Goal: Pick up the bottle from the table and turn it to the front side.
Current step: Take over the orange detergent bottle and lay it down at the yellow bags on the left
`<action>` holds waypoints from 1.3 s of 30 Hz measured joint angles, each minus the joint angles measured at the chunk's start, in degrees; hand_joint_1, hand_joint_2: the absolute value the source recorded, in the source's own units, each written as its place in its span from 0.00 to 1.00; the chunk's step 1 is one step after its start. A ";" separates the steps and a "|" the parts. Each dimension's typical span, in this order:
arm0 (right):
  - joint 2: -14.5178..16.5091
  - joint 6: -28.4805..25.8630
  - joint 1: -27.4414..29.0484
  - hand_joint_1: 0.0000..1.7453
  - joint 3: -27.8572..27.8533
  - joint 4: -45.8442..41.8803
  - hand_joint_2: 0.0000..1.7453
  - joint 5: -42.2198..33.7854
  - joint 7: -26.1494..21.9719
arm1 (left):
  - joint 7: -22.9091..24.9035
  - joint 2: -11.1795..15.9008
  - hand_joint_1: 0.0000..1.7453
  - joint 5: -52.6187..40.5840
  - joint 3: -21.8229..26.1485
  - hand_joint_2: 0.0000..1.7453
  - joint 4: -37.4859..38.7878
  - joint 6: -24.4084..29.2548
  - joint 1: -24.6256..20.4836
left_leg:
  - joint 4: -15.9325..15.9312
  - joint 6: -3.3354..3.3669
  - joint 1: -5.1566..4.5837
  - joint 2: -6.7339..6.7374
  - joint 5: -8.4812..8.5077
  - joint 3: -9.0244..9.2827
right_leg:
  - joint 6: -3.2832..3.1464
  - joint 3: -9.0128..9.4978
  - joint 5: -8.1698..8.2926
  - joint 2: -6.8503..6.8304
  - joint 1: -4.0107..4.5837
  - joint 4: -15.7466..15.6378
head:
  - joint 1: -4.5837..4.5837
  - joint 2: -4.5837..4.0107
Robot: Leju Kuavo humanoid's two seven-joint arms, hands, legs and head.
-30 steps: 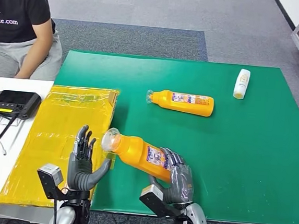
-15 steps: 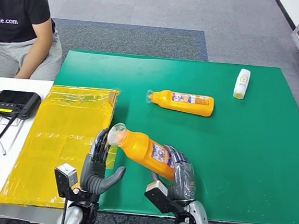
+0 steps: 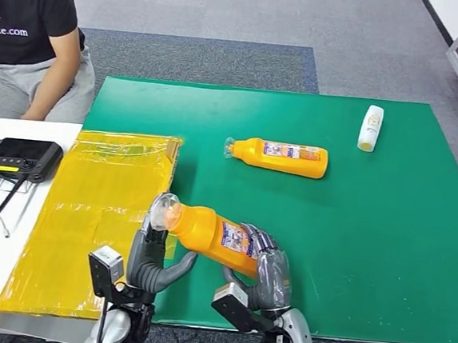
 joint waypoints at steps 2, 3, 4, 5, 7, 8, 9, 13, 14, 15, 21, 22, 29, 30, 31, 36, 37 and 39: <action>0.11 -0.39 -0.06 1.00 0.18 0.04 1.00 -0.41 -0.05 | -0.26 -0.06 0.00 -0.59 -0.04 1.00 0.00 -0.03 -0.12 | 0.00 0.00 0.00 0.00 0.00 0.00 | 0.00 0.00 0.00 0.00 0.00 0.00 | 0.00 0.00; 0.19 -0.60 -0.14 1.00 0.23 0.11 1.00 -0.70 -0.17 | -0.33 -0.08 0.00 -0.72 -0.07 1.00 0.00 -0.08 -0.18 | 0.00 0.00 0.00 0.00 0.00 0.00 | 0.00 0.00 0.00 0.00 0.00 0.00 | 0.00 0.00; 0.26 -0.78 -0.24 1.00 0.26 0.25 1.00 -1.01 -0.34 | -0.38 -0.08 0.00 -0.79 -0.09 1.00 0.00 -0.13 -0.25 | 0.00 0.00 0.00 0.00 0.00 0.00 | 0.00 0.00 0.00 0.00 0.00 0.00 | 0.00 0.00; 0.34 -0.92 -0.37 1.00 0.27 0.43 1.00 -1.32 -0.57 | -0.41 -0.09 0.00 -0.82 -0.12 1.00 0.00 -0.17 -0.32 | 0.00 0.00 0.00 0.00 0.00 0.00 | 0.00 0.00 0.00 0.00 0.00 0.00 | 0.00 0.00; 0.51 -1.13 -0.63 1.00 0.30 0.85 1.00 -1.91 -1.10 | -0.43 -0.10 0.00 -0.83 -0.17 1.00 0.00 -0.19 -0.50 | 0.00 0.00 0.00 0.00 0.01 0.00 | 0.00 0.00 0.00 0.00 0.00 0.00 | 0.01 0.00; 0.61 -1.16 -0.72 1.00 0.33 1.01 1.00 -2.20 -1.36 | -0.43 -0.13 0.00 -0.82 -0.20 1.00 0.00 -0.25 -0.61 | 0.00 -0.01 0.00 0.00 0.01 0.00 | 0.00 0.00 0.01 0.00 0.00 0.00 | 0.01 0.00; 0.72 -1.17 -0.81 1.00 0.39 1.14 1.00 -2.57 -1.59 | -0.43 -0.16 0.00 -0.71 -0.22 1.00 0.00 -0.44 -0.73 | 0.00 -0.01 0.00 0.00 0.01 0.00 | 0.00 0.00 0.01 0.00 0.00 0.00 | 0.01 0.00; 1.33 -0.95 -1.09 1.00 0.71 1.79 1.00 -4.70 -2.35 | -0.02 -0.25 0.00 1.01 -0.40 1.00 0.03 -2.31 -1.22 | 0.00 -0.01 0.00 0.00 0.02 0.00 | 0.00 -0.01 0.01 0.00 0.00 0.01 | 0.00 0.00; 1.54 -0.85 -1.12 1.00 0.74 2.01 1.00 -5.37 -2.59 | 0.08 -0.26 0.00 1.37 -0.45 1.00 0.06 -2.69 -1.34 | 0.00 -0.01 0.00 0.00 0.02 0.00 | 0.00 -0.01 0.01 0.00 0.00 0.01 | 0.00 0.00; 1.76 -0.70 -1.15 1.00 0.75 2.23 1.00 -6.18 -2.89 | 0.10 -0.27 0.00 1.59 -0.50 1.00 0.10 -2.96 -1.44 | 0.00 -0.01 0.00 0.00 0.02 0.00 | 0.00 -0.01 0.00 0.00 0.00 0.01 | 0.01 0.00; 2.62 0.77 -1.31 1.00 0.78 3.52 1.00 -9.76 -4.14 | -0.95 -0.30 0.00 0.88 -0.84 1.00 0.15 -3.31 -1.76 | 0.00 -0.01 0.00 0.00 0.02 -0.01 | 0.00 -0.02 0.00 0.00 0.00 0.01 | 0.01 0.00; 2.66 1.09 -1.33 1.00 0.79 3.75 1.00 -10.20 -4.31 | -1.25 -0.29 0.00 0.47 -0.94 1.00 0.15 -3.29 -1.83 | 0.00 -0.01 0.00 0.00 0.02 -0.02 | 0.00 -0.02 0.00 0.00 0.00 0.01 | 0.01 0.00; 2.72 2.37 -1.72 1.00 1.69 5.53 1.00 -11.27 -5.11 | -1.96 -0.28 0.00 -0.57 -1.54 1.00 0.15 -3.24 -2.40 | 0.00 -0.01 0.00 0.00 0.02 -0.02 | 0.00 -0.03 0.01 0.00 0.00 0.01 | 0.00 0.00; 2.72 2.46 -1.80 1.00 1.91 5.78 1.00 -11.21 -5.18 | -1.96 -0.28 0.00 -0.57 -1.62 1.00 0.15 -3.24 -2.48 | 0.00 -0.01 0.00 0.00 0.02 -0.02 | 0.00 -0.03 0.00 0.00 0.00 0.01 | 0.00 0.00; 2.72 2.50 -1.86 1.00 2.11 6.01 1.00 -11.13 -5.21 | -1.96 -0.28 0.00 -0.57 -1.68 1.00 0.15 -3.24 -2.54 | 0.00 -0.01 0.00 0.00 0.02 -0.02 | 0.00 -0.03 0.00 0.00 0.00 0.01 | 0.00 0.00; 2.72 2.35 -1.97 1.00 2.91 7.03 1.00 -10.65 -5.27 | -1.85 -0.28 0.00 -0.10 -1.84 1.00 0.15 -3.28 -2.66 | 0.00 -0.01 0.00 0.00 0.02 -0.03 | 0.00 -0.04 0.00 0.00 0.00 0.01 | 0.01 0.00; 2.72 2.31 -1.98 1.00 3.08 7.16 1.00 -10.63 -5.32 | -1.73 -0.28 0.00 0.18 -1.84 1.00 0.15 -3.34 -2.69 | 0.00 -0.01 0.00 0.00 0.02 -0.03 | 0.00 -0.04 0.00 0.00 0.00 0.01 | 0.01 0.00; 2.72 2.26 -1.98 1.00 3.43 7.26 1.00 -10.64 -5.49 | -1.39 -0.28 0.00 0.66 -1.84 1.00 0.15 -3.52 -2.78 | 0.00 -0.01 0.00 0.00 0.02 -0.03 | 0.00 -0.04 0.00 0.00 0.00 0.01 | 0.01 0.00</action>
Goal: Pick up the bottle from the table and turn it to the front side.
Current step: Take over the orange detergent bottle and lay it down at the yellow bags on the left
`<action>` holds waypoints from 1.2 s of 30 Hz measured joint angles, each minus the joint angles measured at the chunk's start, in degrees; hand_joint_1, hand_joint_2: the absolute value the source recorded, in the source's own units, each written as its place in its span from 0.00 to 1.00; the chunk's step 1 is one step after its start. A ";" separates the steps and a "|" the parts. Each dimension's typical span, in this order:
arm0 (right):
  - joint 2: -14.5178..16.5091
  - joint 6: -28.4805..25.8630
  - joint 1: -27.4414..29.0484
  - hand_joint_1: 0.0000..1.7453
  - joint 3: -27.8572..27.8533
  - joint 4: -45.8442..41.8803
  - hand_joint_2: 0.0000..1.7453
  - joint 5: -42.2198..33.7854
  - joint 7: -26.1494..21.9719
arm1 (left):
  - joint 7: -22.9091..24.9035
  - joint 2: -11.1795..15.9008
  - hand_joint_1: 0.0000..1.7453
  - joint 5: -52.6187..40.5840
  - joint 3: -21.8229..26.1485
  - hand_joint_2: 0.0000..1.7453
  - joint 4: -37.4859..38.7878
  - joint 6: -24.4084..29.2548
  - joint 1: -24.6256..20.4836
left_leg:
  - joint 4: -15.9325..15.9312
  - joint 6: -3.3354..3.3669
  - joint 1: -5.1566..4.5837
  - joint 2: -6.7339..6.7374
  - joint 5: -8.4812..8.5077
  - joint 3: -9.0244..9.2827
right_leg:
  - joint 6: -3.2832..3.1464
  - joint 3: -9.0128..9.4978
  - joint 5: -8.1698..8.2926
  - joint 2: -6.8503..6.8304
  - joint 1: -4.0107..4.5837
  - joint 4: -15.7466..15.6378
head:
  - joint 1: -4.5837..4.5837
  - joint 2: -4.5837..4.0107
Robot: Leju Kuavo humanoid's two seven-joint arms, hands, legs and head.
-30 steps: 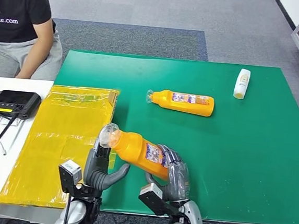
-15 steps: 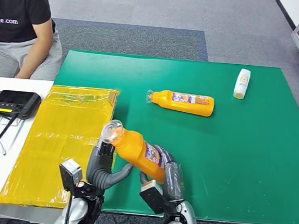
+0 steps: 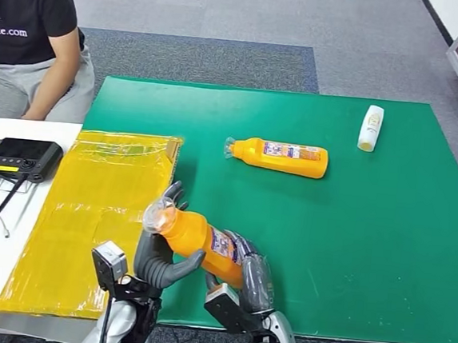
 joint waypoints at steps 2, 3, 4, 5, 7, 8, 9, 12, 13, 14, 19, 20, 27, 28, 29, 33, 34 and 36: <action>0.00 0.01 0.00 1.00 0.42 -0.04 1.00 -0.03 -0.15 | 0.22 0.00 0.00 0.30 0.02 1.00 0.00 -0.17 -0.10 | 0.00 0.00 0.00 0.00 0.00 0.00 | 0.00 0.00 0.00 0.00 0.00 0.00 | -0.01 0.00; 0.00 0.03 0.00 1.00 0.63 -0.09 1.00 -0.09 -0.18 | 0.27 0.00 0.00 0.39 0.03 1.00 0.00 -0.22 -0.14 | 0.00 0.00 0.00 0.00 0.00 0.00 | 0.00 0.00 0.00 0.00 0.00 0.00 | -0.01 0.00; 0.00 0.09 0.01 1.00 0.84 -0.19 1.00 -0.23 -0.17 | 0.29 0.00 0.00 0.43 0.05 1.00 0.00 -0.27 -0.16 | 0.00 0.00 0.00 0.00 0.00 0.00 | 0.00 0.00 0.00 0.00 0.00 0.00 | -0.01 0.00; 0.00 0.16 0.01 1.00 1.03 -0.36 1.00 -0.45 -0.16 | 0.29 0.00 0.00 0.46 0.08 1.00 0.01 -0.30 -0.17 | 0.00 0.00 0.00 0.00 0.00 0.00 | 0.00 -0.01 0.00 0.00 0.00 0.00 | -0.01 0.00; 0.00 0.40 0.02 1.00 1.35 -0.82 1.00 -0.97 -0.15 | 0.30 -0.01 0.00 0.55 0.13 1.00 0.04 -0.33 -0.26 | 0.00 0.00 0.00 0.00 0.00 0.00 | 0.00 -0.01 0.00 0.00 0.00 0.00 | -0.01 0.00; 0.00 0.55 0.03 1.00 1.48 -1.08 1.00 -1.21 -0.15 | 0.30 -0.02 0.00 0.62 0.16 1.00 0.08 -0.35 -0.33 | 0.00 0.00 0.00 0.00 0.00 0.00 | 0.00 -0.01 0.00 0.00 0.00 0.00 | -0.01 0.00; 0.00 0.71 0.03 1.00 1.60 -1.33 1.00 -1.48 -0.16 | 0.31 -0.03 0.00 0.69 0.20 1.00 0.14 -0.38 -0.42 | 0.00 0.00 0.00 0.00 0.00 0.00 | 0.00 -0.01 0.00 0.00 0.00 0.00 | -0.01 0.00; 0.00 1.23 0.03 1.00 1.95 -2.02 1.00 -2.59 -0.42 | 0.32 -0.07 0.00 0.91 0.26 1.00 0.34 -0.44 -0.64 | 0.00 0.00 0.00 0.00 0.00 0.00 | 0.00 -0.01 0.00 0.00 0.00 0.00 | -0.01 0.00; 0.00 1.40 0.04 1.00 2.03 -2.22 1.00 -3.00 -0.56 | 0.36 -0.08 0.00 0.96 0.27 1.00 0.37 -0.45 -0.70 | 0.00 0.00 0.00 0.00 0.00 0.00 | 0.00 -0.01 0.00 0.00 0.00 0.00 | 0.00 0.00; 0.00 1.60 0.05 1.00 2.11 -2.43 1.00 -3.39 -0.67 | 0.41 -0.09 0.00 1.01 0.28 1.00 0.40 -0.46 -0.76 | 0.00 0.00 0.00 0.00 0.00 0.00 | 0.00 -0.01 0.00 0.00 0.00 0.00 | 0.00 0.00; 0.00 2.19 0.06 1.00 2.62 -3.53 1.00 -4.85 -0.91 | 0.64 -0.17 0.00 1.46 0.26 1.00 0.53 -0.51 -1.04 | 0.00 0.00 0.00 0.00 0.00 -0.01 | 0.00 -0.01 0.00 0.00 0.00 0.00 | -0.01 0.00; 0.00 2.20 0.06 1.00 2.73 -3.73 1.00 -4.99 -0.92 | 0.72 -0.21 0.00 1.50 0.26 1.00 0.58 -0.51 -1.10 | 0.00 0.00 0.00 0.00 0.00 -0.01 | 0.00 -0.01 0.00 0.00 0.00 0.00 | -0.01 0.00; 0.00 2.08 -0.13 1.00 3.47 -4.50 1.00 -5.25 -1.42 | 1.49 -0.34 0.98 1.63 0.22 1.00 0.93 -0.95 -1.40 | 0.00 0.00 0.00 0.00 0.00 -0.01 | 0.00 -0.01 0.00 0.00 0.00 0.00 | -0.01 0.00; 0.00 2.03 -0.20 1.00 3.56 -4.53 1.00 -5.21 -1.42 | 1.43 -0.38 1.00 1.62 0.19 1.00 0.93 -1.13 -1.42 | 0.00 0.00 0.00 0.00 0.00 -0.01 | 0.00 -0.01 0.00 0.00 0.00 0.00 | -0.01 0.00; 0.00 1.96 -0.29 1.00 3.63 -4.54 1.00 -5.16 -1.42 | 1.28 -0.41 1.00 1.60 0.16 1.00 0.93 -1.34 -1.44 | 0.00 0.00 0.00 0.00 0.00 -0.01 | 0.00 -0.01 0.00 0.00 0.00 0.00 | 0.00 0.00; 0.00 1.57 -0.72 1.00 4.03 -4.54 1.00 -5.00 -1.51 | 0.33 -0.44 1.00 1.27 0.11 1.00 0.92 -2.16 -1.66 | 0.00 0.00 0.00 0.00 0.01 -0.01 | 0.00 -0.01 0.00 0.00 0.00 0.00 | -0.01 0.00; 0.00 1.50 -0.80 1.00 4.08 -4.54 1.00 -4.98 -1.55 | 0.21 -0.44 1.00 1.17 0.11 1.00 0.92 -2.32 -1.73 | 0.00 0.00 0.00 0.00 0.01 -0.01 | 0.00 -0.01 0.00 0.00 0.00 0.00 | -0.01 0.00; 0.00 1.39 -0.87 1.00 4.17 -4.54 1.00 -4.96 -1.67 | 0.09 -0.44 1.00 0.98 0.11 1.00 0.92 -2.56 -1.86 | 0.00 0.00 0.00 0.00 0.01 -0.01 | 0.00 -0.02 0.00 0.00 0.00 0.00 | -0.01 0.00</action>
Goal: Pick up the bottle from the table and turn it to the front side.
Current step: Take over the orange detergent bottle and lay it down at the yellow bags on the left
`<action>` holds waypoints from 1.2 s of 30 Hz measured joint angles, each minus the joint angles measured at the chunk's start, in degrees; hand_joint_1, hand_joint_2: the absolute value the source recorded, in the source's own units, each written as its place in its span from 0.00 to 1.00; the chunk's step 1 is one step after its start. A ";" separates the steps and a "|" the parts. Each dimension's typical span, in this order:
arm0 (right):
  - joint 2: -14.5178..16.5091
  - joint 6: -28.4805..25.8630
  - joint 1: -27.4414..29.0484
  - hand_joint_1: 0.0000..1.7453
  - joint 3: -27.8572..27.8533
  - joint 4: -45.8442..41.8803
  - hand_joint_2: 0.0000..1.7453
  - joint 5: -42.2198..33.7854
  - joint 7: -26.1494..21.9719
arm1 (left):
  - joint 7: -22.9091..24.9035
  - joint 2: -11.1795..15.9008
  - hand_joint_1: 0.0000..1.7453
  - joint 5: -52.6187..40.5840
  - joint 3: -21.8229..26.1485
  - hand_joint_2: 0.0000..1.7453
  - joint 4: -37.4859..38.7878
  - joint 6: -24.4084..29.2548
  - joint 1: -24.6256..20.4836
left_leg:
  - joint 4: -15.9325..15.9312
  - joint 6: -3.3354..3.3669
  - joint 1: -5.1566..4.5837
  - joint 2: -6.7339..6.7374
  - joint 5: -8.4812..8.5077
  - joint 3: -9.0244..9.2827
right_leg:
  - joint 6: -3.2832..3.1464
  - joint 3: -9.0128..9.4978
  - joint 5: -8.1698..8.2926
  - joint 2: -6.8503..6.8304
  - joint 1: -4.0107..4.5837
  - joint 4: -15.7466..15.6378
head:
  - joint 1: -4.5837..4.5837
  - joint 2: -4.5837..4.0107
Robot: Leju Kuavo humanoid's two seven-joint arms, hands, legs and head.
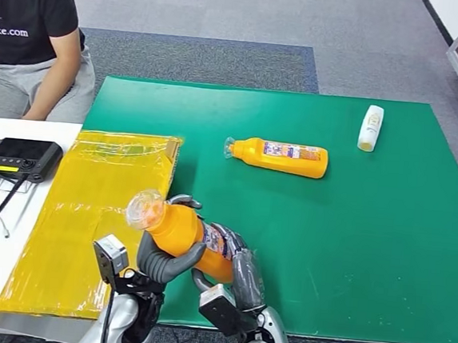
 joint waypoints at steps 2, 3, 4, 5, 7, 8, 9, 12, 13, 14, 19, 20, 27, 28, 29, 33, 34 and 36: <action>0.00 -0.24 -0.04 1.00 0.20 0.00 1.00 0.06 -0.10 | -0.28 0.02 1.00 -0.26 -0.01 1.00 0.00 -0.10 -0.17 | 0.00 0.00 0.00 0.00 0.00 0.00 | 0.00 0.00 0.00 0.00 0.00 0.00 | 0.00 0.00; 0.00 -0.43 -0.06 1.00 0.30 0.00 1.00 0.15 -0.13 | -0.48 0.03 1.00 -0.42 -0.03 1.00 -0.02 -0.05 -0.26 | 0.00 0.00 0.00 0.00 0.00 0.00 | 0.00 0.00 0.00 0.00 0.00 0.00 | 0.00 0.00; 0.00 -0.63 -0.07 1.00 0.39 0.00 1.00 0.26 -0.16 | -0.65 0.04 1.00 -0.60 -0.05 1.00 -0.05 -0.01 -0.34 | 0.00 0.00 0.00 0.00 0.00 0.00 | 0.00 0.00 0.00 0.00 0.00 0.00 | 0.00 0.00; 0.00 -0.81 -0.08 0.93 0.46 0.00 1.00 0.38 -0.20 | -0.77 0.04 1.00 -0.74 -0.08 1.00 -0.09 0.04 -0.40 | 0.00 0.00 0.00 0.00 0.00 0.00 | 0.00 0.00 0.00 0.00 0.00 0.00 | 0.00 0.00; 0.00 -1.01 -0.07 0.55 0.62 0.00 1.00 0.49 -0.24 | -0.85 0.04 1.00 -0.92 -0.11 1.00 -0.15 0.09 -0.52 | 0.00 0.00 0.00 0.00 0.00 0.00 | 0.00 0.00 0.00 0.00 0.00 0.00 | 0.00 0.00; 0.00 -1.08 -0.07 0.30 0.69 0.00 1.00 0.52 -0.25 | -0.86 0.04 1.00 -1.02 -0.11 1.00 -0.17 0.15 -0.56 | 0.00 0.00 0.00 0.00 0.00 -0.01 | 0.00 0.00 0.00 0.00 0.00 0.00 | 0.00 0.00; 0.00 -1.16 -0.07 0.12 0.74 0.00 1.00 0.56 -0.26 | -0.87 0.04 1.00 -1.13 -0.11 1.00 -0.20 0.28 -0.60 | 0.00 0.00 0.00 0.00 0.00 0.00 | 0.00 0.00 0.00 0.00 0.00 0.00 | 0.00 0.00; 0.00 -1.84 -0.08 0.00 0.86 0.00 1.00 0.84 -0.54 | -0.84 0.04 1.00 -1.52 -0.09 1.00 -0.28 1.31 -0.58 | 0.00 0.00 0.00 0.00 0.00 0.00 | 0.00 0.00 0.00 0.00 0.00 0.00 | 0.01 0.00; 0.00 -2.20 -0.09 0.00 0.90 0.00 1.00 0.81 -0.63 | -0.79 0.04 1.00 -1.73 -0.04 1.00 -0.28 1.86 -0.51 | 0.00 0.00 0.00 0.00 0.00 0.00 | 0.00 0.00 0.00 0.00 0.00 0.00 | 0.01 0.00; 0.00 -2.55 -0.09 0.00 0.92 0.00 1.00 0.67 -0.68 | -0.75 0.05 1.00 -2.12 0.03 1.00 -0.29 2.54 -0.41 | 0.00 0.00 0.00 0.00 0.00 0.00 | 0.00 -0.01 0.00 0.00 0.00 0.00 | 0.01 0.00; 0.00 -3.42 -0.02 0.00 0.77 0.00 1.00 -0.32 -0.79 | 0.56 0.57 1.00 -7.69 0.29 1.00 -0.57 7.02 -0.25 | 0.00 0.00 0.00 0.00 0.00 0.00 | 0.00 -0.01 0.00 0.00 0.00 0.00 | 0.01 0.00; 0.00 -3.45 0.04 0.00 0.69 0.00 1.00 -0.46 -0.79 | 1.09 0.92 1.00 -9.84 0.31 1.00 -0.61 8.01 -0.25 | 0.00 0.00 0.00 0.00 0.00 0.00 | 0.00 -0.01 0.00 0.00 0.00 0.00 | 0.01 0.00; 0.00 -2.97 1.00 0.00 -0.15 0.19 1.00 -1.20 -1.19 | 3.74 5.18 1.00 -26.27 0.61 1.00 -1.53 11.38 0.09 | 0.00 -0.01 0.02 0.00 0.00 -0.01 | -0.02 -0.03 -0.01 0.01 0.01 0.02 | 0.00 0.00; 0.00 -2.86 1.12 0.00 -0.32 0.25 1.00 -1.27 -1.28 | 4.28 6.01 1.00 -28.23 0.79 1.00 -2.00 11.28 0.24 | 0.00 -0.01 0.02 0.00 0.00 -0.01 | -0.02 -0.03 -0.01 0.01 0.02 0.02 | 0.00 0.00; 0.00 -2.76 1.22 0.00 -0.51 0.34 1.00 -1.34 -1.37 | 4.89 6.86 1.00 -29.80 1.03 1.00 -2.52 10.85 0.38 | 0.00 -0.01 0.02 0.00 0.00 -0.01 | -0.02 -0.03 -0.02 0.01 0.02 0.02 | 0.00 0.00; 0.12 -2.25 1.66 0.00 -1.32 0.74 1.00 -1.72 -1.69 | 7.26 10.30 1.00 -34.09 1.99 1.00 -4.79 8.01 0.67 | 0.00 -0.01 0.03 0.00 0.00 -0.01 | -0.04 -0.02 -0.02 0.01 0.02 0.02 | 0.01 0.00; 0.20 -2.07 1.81 0.00 -1.51 0.85 1.00 -1.82 -1.74 | 7.85 11.21 1.00 -35.37 2.22 1.00 -5.39 7.70 0.69 | 0.00 -0.01 0.03 0.01 0.00 0.00 | -0.04 -0.02 -0.02 0.01 0.02 0.03 | 0.01 0.00; 0.34 -1.75 2.04 0.00 -1.82 1.09 1.00 -2.01 -1.80 | 9.16 13.04 1.00 -38.63 2.73 1.00 -6.46 8.01 0.66 | -0.01 -0.02 0.03 0.01 0.01 0.01 | -0.04 -0.01 -0.03 0.01 0.02 0.03 | 0.01 0.00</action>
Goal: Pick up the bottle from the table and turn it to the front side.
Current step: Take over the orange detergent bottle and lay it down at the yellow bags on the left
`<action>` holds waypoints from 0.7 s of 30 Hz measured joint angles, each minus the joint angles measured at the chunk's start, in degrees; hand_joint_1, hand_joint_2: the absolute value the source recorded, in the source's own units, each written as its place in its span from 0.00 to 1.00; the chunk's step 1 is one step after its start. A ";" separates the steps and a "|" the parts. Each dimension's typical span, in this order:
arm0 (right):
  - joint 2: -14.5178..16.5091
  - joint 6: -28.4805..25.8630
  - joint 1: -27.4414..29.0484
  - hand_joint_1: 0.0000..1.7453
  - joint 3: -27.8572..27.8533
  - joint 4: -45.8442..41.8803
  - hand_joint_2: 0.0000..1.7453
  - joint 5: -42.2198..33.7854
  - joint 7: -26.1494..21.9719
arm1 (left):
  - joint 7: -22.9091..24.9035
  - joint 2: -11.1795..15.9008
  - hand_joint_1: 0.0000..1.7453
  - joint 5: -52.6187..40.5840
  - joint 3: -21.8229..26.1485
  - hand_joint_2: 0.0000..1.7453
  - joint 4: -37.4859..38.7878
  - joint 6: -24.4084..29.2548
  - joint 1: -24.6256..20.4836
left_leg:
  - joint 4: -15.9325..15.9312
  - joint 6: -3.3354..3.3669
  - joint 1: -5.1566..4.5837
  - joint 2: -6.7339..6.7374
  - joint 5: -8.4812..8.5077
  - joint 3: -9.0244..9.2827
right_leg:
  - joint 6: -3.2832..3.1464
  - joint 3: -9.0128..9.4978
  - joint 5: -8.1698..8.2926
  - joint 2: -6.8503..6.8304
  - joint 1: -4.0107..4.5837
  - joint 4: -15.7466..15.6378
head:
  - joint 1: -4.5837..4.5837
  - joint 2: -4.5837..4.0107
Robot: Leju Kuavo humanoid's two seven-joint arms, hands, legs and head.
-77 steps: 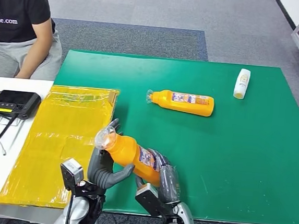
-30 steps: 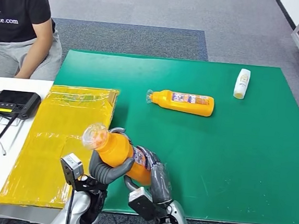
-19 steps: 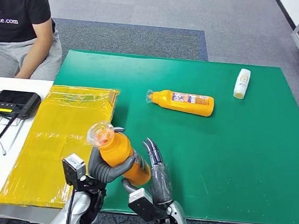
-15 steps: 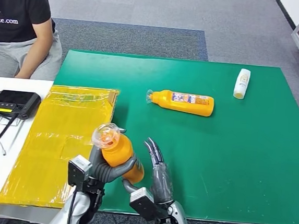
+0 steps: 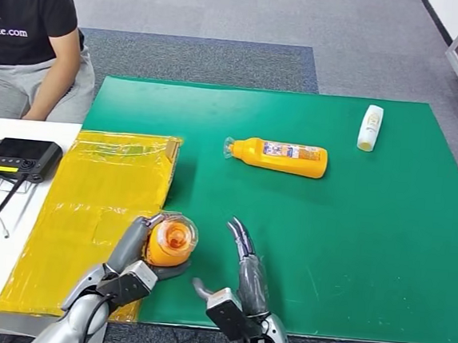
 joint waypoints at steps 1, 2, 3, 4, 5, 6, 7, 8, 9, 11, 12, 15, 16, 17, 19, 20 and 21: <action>0.07 0.10 0.07 0.00 -0.14 0.14 1.00 -0.09 -0.04 | 0.56 0.81 1.00 -1.68 0.26 1.00 -0.49 0.39 -0.01 | 0.00 -0.01 0.00 0.00 0.01 0.01 | -0.01 0.00 0.00 0.00 0.00 0.00 | 0.00 0.00; 0.12 0.17 0.12 0.00 -0.25 0.27 1.00 -0.17 -0.09 | 1.03 1.58 1.00 -3.21 0.57 1.00 -0.93 0.81 -0.03 | 0.00 -0.03 0.00 0.01 0.02 0.02 | -0.02 0.00 0.01 0.01 0.00 0.00 | 0.00 0.00; 0.16 0.22 0.16 0.00 -0.35 0.43 1.00 -0.26 -0.14 | 1.37 2.25 1.00 -4.44 0.97 1.00 -1.37 1.15 -0.04 | 0.00 -0.06 0.01 0.03 0.03 0.03 | -0.04 0.00 0.02 0.02 0.00 0.01 | -0.01 0.00; 0.21 0.26 0.21 0.00 -0.46 0.61 1.00 -0.35 -0.19 | 1.68 2.82 1.00 -5.51 1.37 1.00 -1.74 1.47 -0.06 | 0.00 -0.09 0.01 0.04 0.04 0.05 | -0.05 0.00 0.03 0.04 0.01 0.01 | 0.00 0.00; 0.26 0.29 0.28 0.00 -0.58 0.79 1.00 -0.47 -0.22 | 2.03 3.41 1.00 -6.48 1.87 1.00 -2.04 1.85 -0.06 | 0.00 -0.12 0.02 0.06 0.05 0.06 | -0.08 -0.01 0.03 0.05 0.02 0.02 | -0.01 0.00; 0.31 0.32 0.35 0.00 -0.71 0.97 1.00 -0.59 -0.24 | 2.36 3.92 1.00 -7.32 2.41 1.00 -2.28 2.24 -0.05 | 0.00 -0.14 0.03 0.07 0.07 0.07 | -0.11 -0.01 0.03 0.06 0.02 0.04 | -0.01 0.00; 0.37 0.33 0.40 0.00 -0.81 1.16 1.00 -0.71 -0.25 | 2.68 4.42 1.00 -8.15 2.93 1.00 -2.47 2.69 0.00 | 0.00 -0.17 0.04 0.07 0.08 0.07 | -0.13 -0.02 0.02 0.05 0.03 0.07 | 0.00 0.00; 0.43 0.35 0.45 0.00 -0.88 1.36 1.00 -0.85 -0.26 | 3.07 4.95 1.00 -9.07 3.46 1.00 -2.65 3.20 0.10 | 0.00 -0.19 0.05 0.06 0.10 0.06 | -0.14 -0.03 0.02 0.05 0.04 0.10 | -0.01 0.00; 0.47 0.39 0.48 0.00 -0.92 1.57 1.00 -0.99 -0.26 | 3.43 5.45 1.00 -10.07 3.91 1.00 -2.86 3.75 0.25 | 0.00 -0.21 0.06 0.06 0.11 0.06 | -0.15 -0.04 0.01 0.05 0.05 0.13 | -0.01 0.00; 0.52 0.51 0.57 0.00 -0.98 2.05 1.00 -1.30 -0.26 | 4.23 6.52 1.00 -12.33 4.70 1.00 -3.32 4.81 0.72 | 0.00 -0.23 0.07 0.06 0.13 0.06 | -0.16 -0.06 0.01 0.04 0.06 0.17 | -0.01 0.00; 0.55 0.56 0.61 0.00 -1.02 2.29 1.00 -1.47 -0.26 | 4.55 7.01 1.00 -13.23 5.08 1.00 -3.52 5.16 0.97 | 0.00 -0.24 0.07 0.06 0.13 0.05 | -0.16 -0.07 0.01 0.04 0.07 0.18 | -0.01 0.00; 0.62 0.62 0.65 0.00 -1.13 2.98 1.00 -1.90 -0.37 | 5.24 8.07 1.00 -14.06 5.98 1.00 -3.81 4.90 1.31 | 0.00 -0.24 0.08 0.05 0.14 0.04 | -0.16 -0.08 0.01 0.03 0.08 0.19 | -0.01 0.00; 0.63 0.64 0.63 0.00 -1.14 3.20 1.00 -2.04 -0.46 | 5.36 8.24 1.00 -13.90 6.20 1.00 -3.81 4.43 1.31 | 0.00 -0.24 0.08 0.04 0.14 0.03 | -0.16 -0.08 0.01 0.03 0.08 0.19 | -0.01 0.00; 0.65 0.67 0.62 0.00 -1.14 3.39 1.00 -2.19 -0.57 | 5.42 8.34 1.00 -13.74 6.39 1.00 -3.79 4.03 1.30 | 0.00 -0.24 0.07 0.04 0.14 0.03 | -0.16 -0.08 0.01 0.03 0.08 0.19 | -0.01 0.00; 0.71 0.71 0.54 0.00 -1.15 3.77 1.00 -2.49 -0.73 | 5.36 8.18 1.00 -13.69 6.60 1.00 -3.52 4.01 1.29 | 0.00 -0.24 0.07 0.03 0.14 0.03 | -0.16 -0.07 0.01 0.03 0.07 0.19 | -0.01 0.00; 0.75 0.72 0.47 0.00 -1.15 3.94 1.00 -2.59 -0.77 | 5.22 7.96 1.00 -13.91 6.60 1.00 -3.26 4.52 1.31 | 0.00 -0.24 0.06 0.03 0.14 0.03 | -0.16 -0.07 0.01 0.03 0.06 0.19 | -0.01 0.00; 0.80 0.73 0.40 0.00 -1.16 4.13 1.00 -2.68 -0.78 | 5.01 7.66 1.00 -14.26 6.57 1.00 -2.89 5.27 1.34 | 0.00 -0.23 0.06 0.03 0.13 0.03 | -0.16 -0.07 0.01 0.03 0.06 0.19 | -0.01 0.00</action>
